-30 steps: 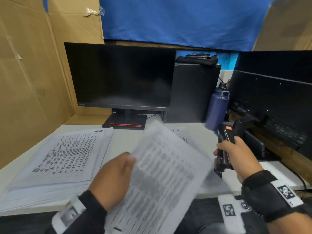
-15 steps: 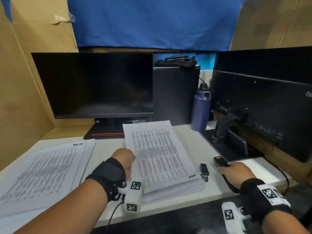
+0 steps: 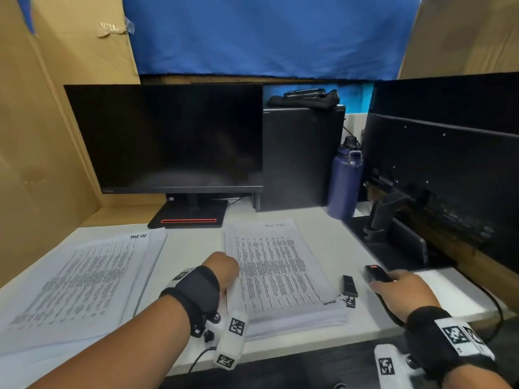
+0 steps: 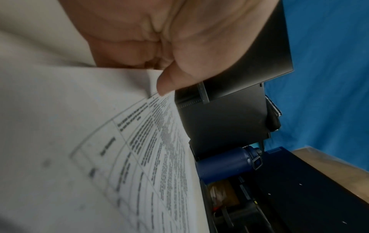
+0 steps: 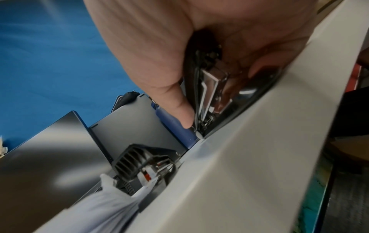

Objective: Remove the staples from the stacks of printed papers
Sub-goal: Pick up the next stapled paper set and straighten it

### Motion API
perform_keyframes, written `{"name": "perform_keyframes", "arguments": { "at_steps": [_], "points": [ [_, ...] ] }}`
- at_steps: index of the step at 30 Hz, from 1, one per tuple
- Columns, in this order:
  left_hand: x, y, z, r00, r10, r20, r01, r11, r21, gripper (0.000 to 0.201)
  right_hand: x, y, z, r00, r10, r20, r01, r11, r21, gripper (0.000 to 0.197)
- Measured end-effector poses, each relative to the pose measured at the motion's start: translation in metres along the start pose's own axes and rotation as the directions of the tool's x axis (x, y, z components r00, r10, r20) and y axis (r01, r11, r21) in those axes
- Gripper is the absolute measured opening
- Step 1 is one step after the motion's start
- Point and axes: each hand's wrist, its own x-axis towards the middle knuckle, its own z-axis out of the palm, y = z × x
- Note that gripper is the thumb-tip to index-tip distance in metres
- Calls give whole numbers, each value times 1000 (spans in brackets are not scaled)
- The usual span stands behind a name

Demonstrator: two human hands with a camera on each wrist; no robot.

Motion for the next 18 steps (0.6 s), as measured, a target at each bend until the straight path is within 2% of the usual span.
{"name": "perform_keyframes", "arguments": {
  "at_steps": [2, 3, 5, 6, 8, 10, 11, 12, 13, 16, 18],
  "points": [
    [4, -10, -4, 999, -52, 0, 51, 991, -125, 37, -3, -3, -1, 1000, -2, 8, 1, 1000, 18, 27],
    [7, -25, -5, 997, -82, -14, 76, 968, -240, 41, -3, -4, -3, 1000, -1, 12, 0, 999, 32, 29],
    [-8, -46, -16, 991, -136, -21, 122, 937, -327, 52, -5, -7, -7, 1000, 13, 10, -13, 1000, 24, 38],
    [-21, -57, -26, 991, -128, -26, 110, 925, -365, 49, -5, -8, -8, 1000, 14, -10, -14, 1000, -16, 48],
    [-42, -89, -51, 991, -105, -78, 74, 943, -325, 31, 3, -4, -9, 998, -20, -62, 10, 988, -152, 68],
    [-50, -130, -89, 976, -82, -202, 42, 980, -196, 12, 28, 11, -1, 990, -83, -117, 56, 974, -218, 79],
    [-53, -150, -111, 962, -95, -257, 70, 992, -104, 5, 31, 9, 2, 982, -124, -145, 86, 966, -244, 83],
    [-56, -169, -132, 950, -114, -291, 121, 993, 7, 8, 20, -4, 3, 973, -161, -166, 114, 958, -264, 87],
    [-56, -190, -151, 939, -162, -304, 201, 974, 102, 15, 0, -23, 4, 968, -196, -154, 151, 952, -267, 82],
    [-56, -249, -191, 892, -347, -289, 431, 847, 310, 25, -75, -80, 17, 947, -316, -63, 302, 938, -172, 35],
    [-58, -278, -199, 861, -438, -258, 508, 759, 408, 38, -110, -103, 33, 900, -434, 49, 437, 897, -66, 29]
  ]
}}
